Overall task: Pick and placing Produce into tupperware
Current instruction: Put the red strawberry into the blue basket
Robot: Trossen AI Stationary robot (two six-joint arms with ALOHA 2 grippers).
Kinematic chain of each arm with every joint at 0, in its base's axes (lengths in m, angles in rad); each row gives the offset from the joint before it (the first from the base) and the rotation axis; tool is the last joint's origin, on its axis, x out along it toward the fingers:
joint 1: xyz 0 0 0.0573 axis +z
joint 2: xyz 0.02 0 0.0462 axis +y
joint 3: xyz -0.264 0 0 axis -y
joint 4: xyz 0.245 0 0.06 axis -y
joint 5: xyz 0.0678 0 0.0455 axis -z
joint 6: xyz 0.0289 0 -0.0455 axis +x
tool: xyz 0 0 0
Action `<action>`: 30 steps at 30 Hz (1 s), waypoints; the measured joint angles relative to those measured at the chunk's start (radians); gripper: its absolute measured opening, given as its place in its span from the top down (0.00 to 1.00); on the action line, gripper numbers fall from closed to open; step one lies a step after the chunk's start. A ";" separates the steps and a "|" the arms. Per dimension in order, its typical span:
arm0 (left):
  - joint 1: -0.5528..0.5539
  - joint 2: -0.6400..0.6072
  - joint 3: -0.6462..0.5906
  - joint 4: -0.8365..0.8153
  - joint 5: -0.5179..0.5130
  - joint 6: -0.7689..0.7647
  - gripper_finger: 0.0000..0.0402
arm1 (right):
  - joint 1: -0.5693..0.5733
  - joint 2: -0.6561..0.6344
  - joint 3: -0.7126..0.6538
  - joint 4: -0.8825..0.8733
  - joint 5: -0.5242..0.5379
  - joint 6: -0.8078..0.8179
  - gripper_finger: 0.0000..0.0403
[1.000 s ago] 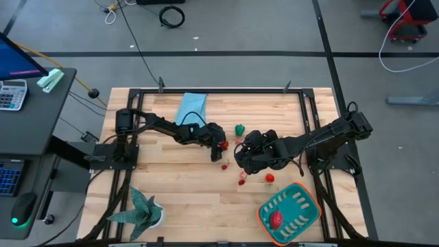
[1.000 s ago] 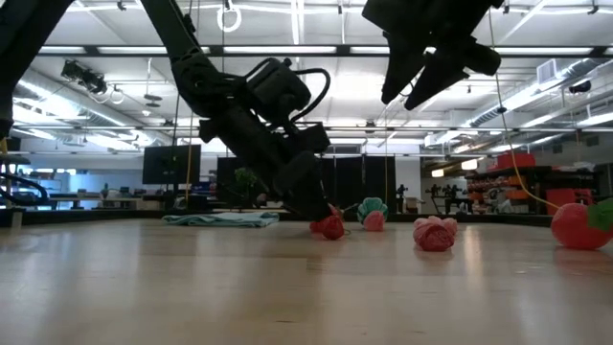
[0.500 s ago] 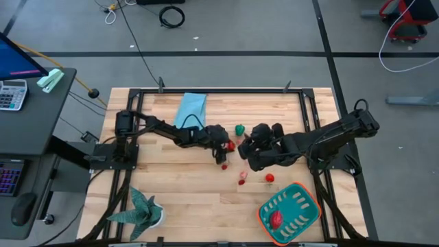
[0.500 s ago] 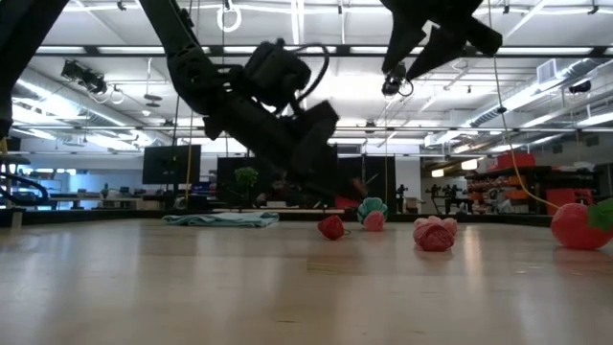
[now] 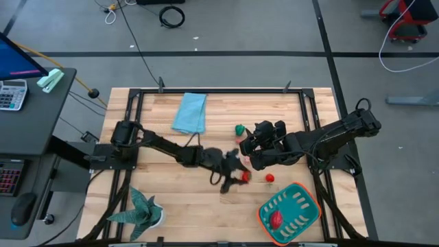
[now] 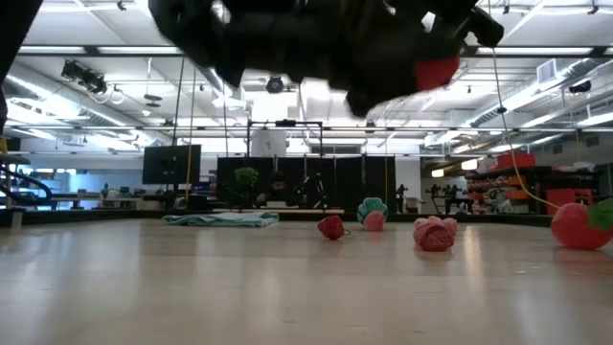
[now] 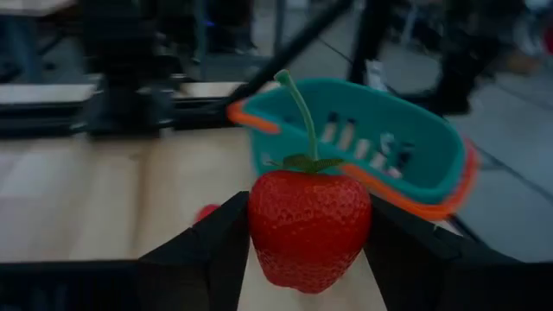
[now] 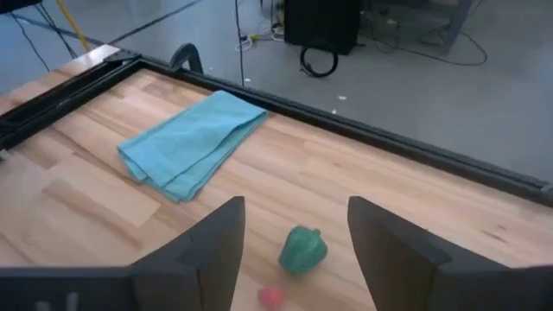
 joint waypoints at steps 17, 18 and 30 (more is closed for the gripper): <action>-0.081 0.004 0.238 -0.197 -0.016 0.119 0.49 | 0.006 0.000 0.000 -0.380 0.036 0.259 0.50; -0.082 0.015 0.249 -0.191 -0.017 0.119 0.51 | 0.007 0.000 0.000 -0.385 0.033 0.263 0.51; -0.074 0.239 0.489 -0.421 -0.024 0.224 0.63 | 0.006 -0.002 0.000 -0.401 0.017 0.262 0.54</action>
